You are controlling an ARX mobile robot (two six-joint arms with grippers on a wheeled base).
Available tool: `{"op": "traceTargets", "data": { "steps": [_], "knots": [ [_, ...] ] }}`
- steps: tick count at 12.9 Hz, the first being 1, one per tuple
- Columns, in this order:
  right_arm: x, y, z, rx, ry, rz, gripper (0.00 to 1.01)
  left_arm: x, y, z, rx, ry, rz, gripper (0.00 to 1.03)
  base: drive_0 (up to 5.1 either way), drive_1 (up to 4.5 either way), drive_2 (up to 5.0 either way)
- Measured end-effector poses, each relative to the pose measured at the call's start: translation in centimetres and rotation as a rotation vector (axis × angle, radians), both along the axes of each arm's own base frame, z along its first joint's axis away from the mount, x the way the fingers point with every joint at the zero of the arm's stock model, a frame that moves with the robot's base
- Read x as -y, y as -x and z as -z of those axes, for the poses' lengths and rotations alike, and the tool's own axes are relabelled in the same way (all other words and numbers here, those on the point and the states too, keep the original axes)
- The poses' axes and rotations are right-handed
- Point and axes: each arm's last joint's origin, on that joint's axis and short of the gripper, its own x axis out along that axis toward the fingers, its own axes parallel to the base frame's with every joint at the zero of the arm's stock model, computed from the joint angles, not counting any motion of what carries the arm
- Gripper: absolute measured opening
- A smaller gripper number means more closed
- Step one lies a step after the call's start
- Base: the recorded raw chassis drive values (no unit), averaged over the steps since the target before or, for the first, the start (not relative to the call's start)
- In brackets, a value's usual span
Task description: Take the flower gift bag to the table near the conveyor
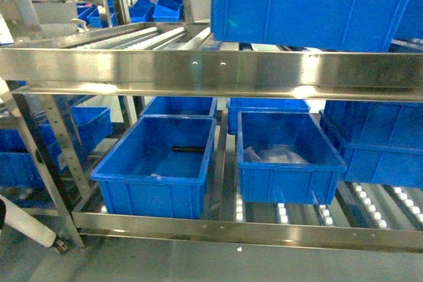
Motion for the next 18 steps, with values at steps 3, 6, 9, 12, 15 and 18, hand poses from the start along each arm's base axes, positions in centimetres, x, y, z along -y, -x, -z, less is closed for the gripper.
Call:
{"op": "traceTargets", "data": {
  "steps": [3, 6, 9, 12, 15, 18],
  "knots": [
    [0.00, 0.01, -0.01, 0.001, 0.000, 0.000, 0.02, 0.00, -0.02, 0.01, -0.001, 0.000, 0.000, 0.02, -4.8, 1.82, 3.2],
    [0.00, 0.01, -0.02, 0.002, -0.001, 0.000, 0.02, 0.00, 0.03, -0.03, 0.003, 0.000, 0.000, 0.02, -4.9, 2.48, 2.5],
    [0.00, 0.01, -0.02, 0.001, -0.001, 0.000, 0.02, 0.00, 0.02, -0.02, 0.002, 0.000, 0.000, 0.02, -5.1, 2.39, 2.4],
    [0.00, 0.00, 0.02, -0.002, 0.001, 0.000, 0.02, 0.00, 0.02, -0.01, 0.001, 0.000, 0.000, 0.02, -4.9, 2.52, 2.5],
    [0.00, -0.02, 0.02, -0.002, 0.001, 0.000, 0.02, 0.00, 0.03, -0.02, 0.002, 0.000, 0.000, 0.02, -5.0, 2.48, 2.5],
    [0.00, 0.01, -0.02, 0.001, -0.001, 0.000, 0.02, 0.00, 0.02, -0.02, 0.002, 0.000, 0.000, 0.02, -5.1, 2.40, 2.4]
  ]
}}
